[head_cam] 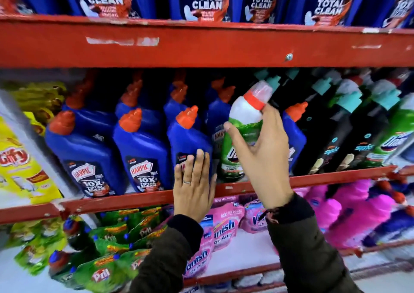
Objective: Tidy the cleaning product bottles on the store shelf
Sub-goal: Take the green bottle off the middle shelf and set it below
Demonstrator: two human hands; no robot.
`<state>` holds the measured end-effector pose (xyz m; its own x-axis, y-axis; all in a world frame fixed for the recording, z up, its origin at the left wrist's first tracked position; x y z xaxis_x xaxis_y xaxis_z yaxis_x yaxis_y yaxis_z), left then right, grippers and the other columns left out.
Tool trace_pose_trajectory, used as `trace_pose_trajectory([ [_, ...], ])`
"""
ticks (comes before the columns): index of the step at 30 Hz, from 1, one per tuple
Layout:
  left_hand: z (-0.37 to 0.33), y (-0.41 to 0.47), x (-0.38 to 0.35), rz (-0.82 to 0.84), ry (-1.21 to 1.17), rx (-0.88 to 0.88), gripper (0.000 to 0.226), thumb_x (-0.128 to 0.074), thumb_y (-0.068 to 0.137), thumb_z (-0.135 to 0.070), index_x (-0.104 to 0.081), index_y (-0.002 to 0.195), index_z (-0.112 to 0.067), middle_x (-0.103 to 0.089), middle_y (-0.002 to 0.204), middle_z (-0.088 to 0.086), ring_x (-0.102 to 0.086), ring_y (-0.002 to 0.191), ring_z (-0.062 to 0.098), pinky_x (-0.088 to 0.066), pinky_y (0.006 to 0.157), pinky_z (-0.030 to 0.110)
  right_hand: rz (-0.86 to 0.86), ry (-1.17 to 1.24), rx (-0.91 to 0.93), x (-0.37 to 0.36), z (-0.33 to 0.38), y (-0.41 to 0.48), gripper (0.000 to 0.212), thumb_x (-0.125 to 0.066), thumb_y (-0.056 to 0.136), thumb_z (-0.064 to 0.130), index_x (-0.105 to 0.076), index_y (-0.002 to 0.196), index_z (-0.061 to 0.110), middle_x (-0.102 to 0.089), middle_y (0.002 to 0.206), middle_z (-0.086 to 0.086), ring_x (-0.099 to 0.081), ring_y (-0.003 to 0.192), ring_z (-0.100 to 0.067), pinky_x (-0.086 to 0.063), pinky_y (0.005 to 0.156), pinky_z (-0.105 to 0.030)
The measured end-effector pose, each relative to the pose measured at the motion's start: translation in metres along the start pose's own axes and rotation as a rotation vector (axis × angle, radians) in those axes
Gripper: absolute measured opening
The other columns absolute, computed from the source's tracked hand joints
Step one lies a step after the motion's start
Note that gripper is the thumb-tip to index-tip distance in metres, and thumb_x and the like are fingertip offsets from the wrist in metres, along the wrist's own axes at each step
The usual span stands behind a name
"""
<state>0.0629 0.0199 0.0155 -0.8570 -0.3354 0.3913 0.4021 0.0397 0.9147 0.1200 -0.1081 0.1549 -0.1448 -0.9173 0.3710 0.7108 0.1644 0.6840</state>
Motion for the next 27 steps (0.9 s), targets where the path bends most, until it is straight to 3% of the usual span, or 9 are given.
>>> trace_pose_trajectory([
  [4, -0.001, -0.001, -0.001, 0.002, 0.015, 0.006, 0.089, -0.045, 0.097, -0.035, 0.006, 0.163, -0.005, 0.018, 0.171, 0.009, 0.017, 0.159, 0.023, 0.009, 0.129, 0.044, -0.080, 0.057, 0.045, 0.028, 0.013, -0.011, 0.055, -0.079, 0.095, 0.039, -0.059, 0.136, 0.007, -0.066, 0.125, -0.003, -0.065, 0.116, -0.019, -0.054, 0.096, -0.036],
  [7, -0.001, 0.000, 0.000, -0.008, 0.021, 0.010, 0.088, -0.045, 0.098, -0.034, 0.005, 0.163, -0.005, 0.017, 0.171, 0.008, 0.017, 0.159, 0.023, 0.010, 0.129, 0.043, -0.080, 0.073, 0.025, 0.045, 0.009, -0.024, 0.057, -0.081, 0.090, 0.043, -0.062, 0.135, 0.013, -0.070, 0.123, 0.002, -0.068, 0.114, -0.015, -0.057, 0.096, -0.035],
  [14, 0.000, 0.000, -0.001, -0.015, 0.025, 0.026, 0.088, -0.047, 0.099, -0.034, 0.007, 0.163, -0.005, 0.021, 0.170, 0.007, 0.019, 0.158, 0.023, 0.011, 0.129, 0.044, 0.223, -0.044, -0.236, 0.020, -0.077, -0.098, 0.056, -0.087, 0.077, 0.050, -0.063, 0.123, 0.028, -0.071, 0.111, 0.013, -0.069, 0.100, -0.006, -0.062, 0.087, -0.035],
  [21, 0.001, -0.004, -0.007, 0.052, 0.054, 0.060, 0.086, -0.042, 0.104, -0.035, 0.015, 0.162, -0.006, 0.030, 0.167, 0.007, 0.027, 0.156, 0.023, 0.014, 0.128, 0.044, 0.442, -0.052, -0.464, -0.032, -0.173, -0.196, 0.059, -0.094, 0.077, 0.030, -0.062, 0.125, 0.017, -0.073, 0.115, -0.002, -0.072, 0.105, -0.021, -0.062, 0.088, -0.040],
  [27, 0.002, -0.003, -0.008, 0.068, 0.046, 0.066, 0.086, -0.041, 0.105, -0.035, 0.017, 0.161, -0.007, 0.032, 0.166, 0.007, 0.029, 0.155, 0.023, 0.016, 0.128, 0.044, 0.460, -0.045, -0.489, -0.047, -0.196, -0.224, 0.056, -0.095, 0.075, 0.026, -0.058, 0.115, 0.013, -0.070, 0.108, -0.007, -0.069, 0.100, -0.026, -0.059, 0.085, -0.040],
])
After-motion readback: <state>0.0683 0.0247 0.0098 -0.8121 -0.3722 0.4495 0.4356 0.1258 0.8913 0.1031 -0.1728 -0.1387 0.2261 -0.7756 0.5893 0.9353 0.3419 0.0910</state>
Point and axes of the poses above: each hand's wrist, its own y-axis towards the middle knuckle, its own x-axis out of the back of the hand, z = x × y, the point moved 8 cm from there along y, towards the middle knuckle
